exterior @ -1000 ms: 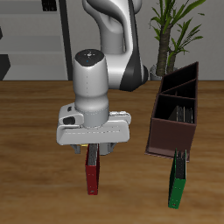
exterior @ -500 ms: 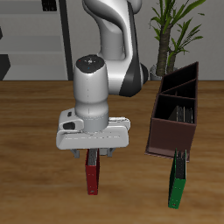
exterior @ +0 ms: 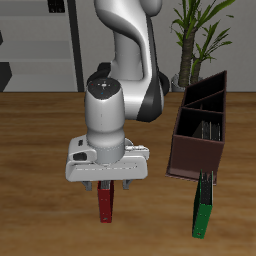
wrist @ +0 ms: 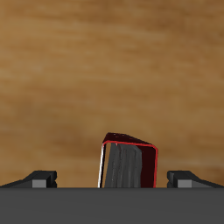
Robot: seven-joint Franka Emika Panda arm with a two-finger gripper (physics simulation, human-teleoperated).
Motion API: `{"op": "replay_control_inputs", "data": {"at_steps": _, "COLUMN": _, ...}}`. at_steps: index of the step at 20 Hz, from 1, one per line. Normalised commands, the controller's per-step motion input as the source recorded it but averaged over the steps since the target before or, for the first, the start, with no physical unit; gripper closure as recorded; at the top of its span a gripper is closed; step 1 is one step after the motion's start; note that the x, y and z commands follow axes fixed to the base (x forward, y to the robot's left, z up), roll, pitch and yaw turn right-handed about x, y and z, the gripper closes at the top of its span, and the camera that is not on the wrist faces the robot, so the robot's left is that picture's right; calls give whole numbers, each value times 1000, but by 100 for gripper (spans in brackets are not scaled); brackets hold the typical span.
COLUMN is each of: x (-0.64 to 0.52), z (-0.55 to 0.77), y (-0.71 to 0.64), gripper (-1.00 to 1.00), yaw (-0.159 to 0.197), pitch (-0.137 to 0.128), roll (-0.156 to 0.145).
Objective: Place the left yellow book into the left desk caddy's right compartment and place the right yellow book into the left desk caddy's right compartment and place the red book into the left desk caddy's left compartment
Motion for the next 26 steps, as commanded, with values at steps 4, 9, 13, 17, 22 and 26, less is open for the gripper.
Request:
{"op": "replay_control_inputs", "data": {"at_steps": 4, "x": 14, "z": -366, "y": -73, "gripper": -100, "yaw": -1, "pitch": 39, "roll": 2}}
{"op": "replay_control_inputs", "data": {"at_steps": 9, "x": -47, "z": -243, "y": -17, "gripper": 100, "yaw": -4, "pitch": 30, "roll": 6}}
{"op": "replay_control_inputs", "data": {"at_steps": 13, "x": -49, "z": -71, "y": -41, "gripper": 100, "yaw": -28, "pitch": 11, "roll": -14}}
{"op": "replay_control_inputs", "data": {"at_steps": 17, "x": -113, "z": 118, "y": 65, "gripper": 100, "yaw": -33, "pitch": -1, "roll": -6}}
{"op": "replay_control_inputs", "data": {"at_steps": 22, "x": -102, "z": 252, "y": 164, "gripper": 100, "yaw": -22, "pitch": -19, "roll": -9}}
{"op": "replay_control_inputs", "data": {"at_steps": 26, "x": -171, "z": 650, "y": 181, "gripper": 100, "yaw": -34, "pitch": -40, "roll": -62}}
